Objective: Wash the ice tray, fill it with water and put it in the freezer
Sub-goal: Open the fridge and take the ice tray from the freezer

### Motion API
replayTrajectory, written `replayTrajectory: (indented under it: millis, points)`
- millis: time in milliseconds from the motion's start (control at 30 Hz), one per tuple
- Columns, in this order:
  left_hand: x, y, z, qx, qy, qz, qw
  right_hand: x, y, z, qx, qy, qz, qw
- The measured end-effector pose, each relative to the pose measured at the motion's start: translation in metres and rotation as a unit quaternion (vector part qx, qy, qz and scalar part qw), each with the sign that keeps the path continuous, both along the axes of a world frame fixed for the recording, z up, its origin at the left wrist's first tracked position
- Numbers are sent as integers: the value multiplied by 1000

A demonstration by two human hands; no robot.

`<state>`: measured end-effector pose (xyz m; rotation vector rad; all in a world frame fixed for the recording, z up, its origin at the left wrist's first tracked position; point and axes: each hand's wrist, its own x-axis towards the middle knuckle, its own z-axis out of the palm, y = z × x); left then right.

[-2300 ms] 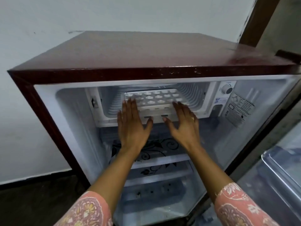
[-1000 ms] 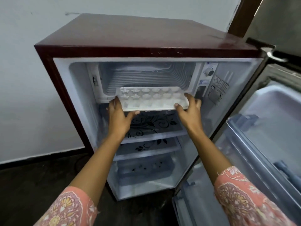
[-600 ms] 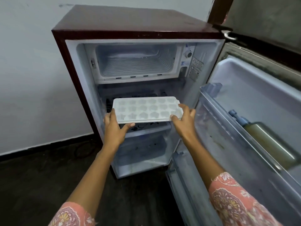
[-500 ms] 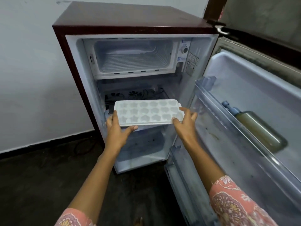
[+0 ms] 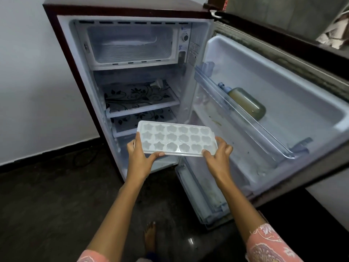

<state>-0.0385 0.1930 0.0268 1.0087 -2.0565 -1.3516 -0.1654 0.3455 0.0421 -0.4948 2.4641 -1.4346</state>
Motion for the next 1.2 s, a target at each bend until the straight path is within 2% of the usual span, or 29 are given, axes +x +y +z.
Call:
replayTrajectory:
  millis: [400,600,767,1200]
  points:
    - [34,96,-17,-1,5,-87,996,47,113,-5,8,-39,-85,996]
    - [29,137,-20,11,-7,-146,989,59,167,-6,-13,-68,-148,987]
    - [16,172,-23,11,3,-193,981,64,213,-2,-23,-57,-195,979]
    - [-23,273,-33,1,15,-370,929,91,335,-6,-27,-66,-394,916]
